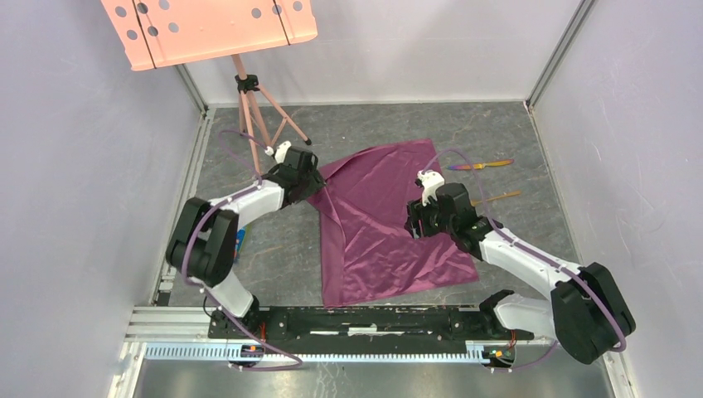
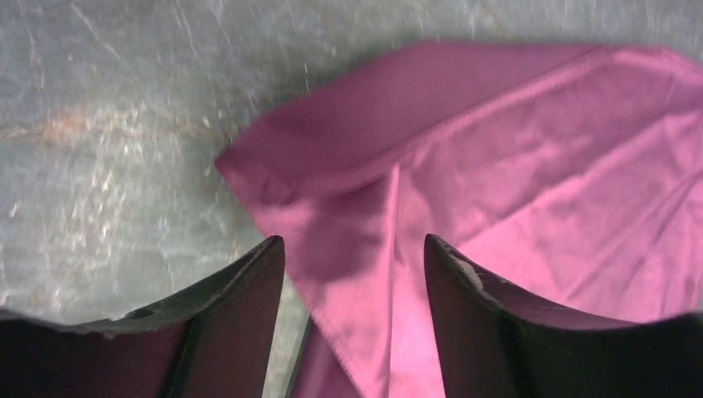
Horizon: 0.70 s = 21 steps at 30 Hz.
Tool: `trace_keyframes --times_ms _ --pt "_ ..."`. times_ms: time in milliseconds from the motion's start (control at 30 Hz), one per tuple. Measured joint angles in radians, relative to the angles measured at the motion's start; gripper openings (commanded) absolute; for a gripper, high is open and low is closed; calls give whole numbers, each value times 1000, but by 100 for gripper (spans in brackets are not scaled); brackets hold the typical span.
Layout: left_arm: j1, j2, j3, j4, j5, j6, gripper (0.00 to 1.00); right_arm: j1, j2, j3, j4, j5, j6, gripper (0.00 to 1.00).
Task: Fold the napkin into a case and place the utensils inside
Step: Smooth out the napkin at the center of the board.
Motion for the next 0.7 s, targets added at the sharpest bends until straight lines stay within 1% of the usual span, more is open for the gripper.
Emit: trace_keyframes --times_ms 67,100,133,167,267,300,333,400,467,533,600,633,667,700 --pt "23 53 40 11 -12 3 41 9 -3 0 0 -2 0 65" --pt "34 72 53 21 -19 3 27 13 -6 0 0 -2 0 65" --pt "47 92 64 37 -30 14 15 17 -9 0 0 -2 1 65" --pt "61 109 77 50 -39 28 8 24 -11 0 1 -1 2 65" --pt "88 150 140 61 -92 82 3 58 -13 0 4 -2 11 65" --pt "95 165 179 50 -119 104 4 77 -11 0 6 -1 17 65" --pt "98 176 216 37 -146 122 10 95 -8 0 13 -2 22 66" --pt "101 176 273 10 -202 151 34 129 5 0 31 -4 37 66" --pt "100 158 305 -28 -243 174 50 158 27 0 58 -14 58 66" --pt "97 124 309 -79 -256 180 61 171 47 -2 79 -24 79 66" --pt "91 69 293 -122 -223 179 72 173 63 -6 97 -23 97 68" --pt "85 33 272 -130 -187 179 77 173 71 -8 102 -23 103 71" --pt "77 2 254 -138 -155 175 81 173 79 -8 109 -25 108 75" --pt "62 -40 220 -137 -110 168 82 173 87 -8 119 -32 113 78"
